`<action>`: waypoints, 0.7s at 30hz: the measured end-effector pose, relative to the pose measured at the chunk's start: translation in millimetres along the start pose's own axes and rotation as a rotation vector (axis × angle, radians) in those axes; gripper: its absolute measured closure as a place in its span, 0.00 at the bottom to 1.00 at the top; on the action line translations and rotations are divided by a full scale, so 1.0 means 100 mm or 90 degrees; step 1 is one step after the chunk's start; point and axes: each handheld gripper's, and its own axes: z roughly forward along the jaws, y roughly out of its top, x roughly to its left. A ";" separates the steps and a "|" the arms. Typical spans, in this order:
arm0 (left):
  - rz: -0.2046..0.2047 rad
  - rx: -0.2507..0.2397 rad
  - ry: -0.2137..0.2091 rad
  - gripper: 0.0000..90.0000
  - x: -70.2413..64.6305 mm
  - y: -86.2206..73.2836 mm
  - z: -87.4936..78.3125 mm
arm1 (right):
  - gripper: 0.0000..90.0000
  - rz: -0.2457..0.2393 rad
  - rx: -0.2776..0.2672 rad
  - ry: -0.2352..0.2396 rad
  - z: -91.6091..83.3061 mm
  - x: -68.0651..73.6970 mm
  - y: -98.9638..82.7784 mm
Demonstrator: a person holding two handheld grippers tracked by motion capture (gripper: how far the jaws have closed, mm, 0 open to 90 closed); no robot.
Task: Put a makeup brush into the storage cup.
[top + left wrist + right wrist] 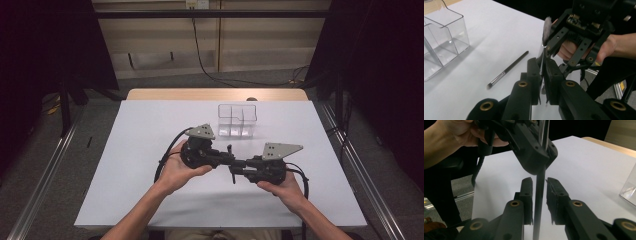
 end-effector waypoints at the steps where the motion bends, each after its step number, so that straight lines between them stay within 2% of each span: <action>1: 0.003 -0.001 0.003 0.93 0.00 0.00 -0.01 | 0.87 0.002 0.002 0.002 0.00 0.00 0.00; 7: -0.001 -0.002 0.002 0.93 0.01 -0.01 -0.01 | 0.93 0.006 0.001 0.001 0.01 -0.01 -0.01; 21: -0.001 -0.021 0.001 0.93 0.03 -0.03 0.01 | 0.94 0.010 0.002 -0.004 -0.01 -0.02 -0.01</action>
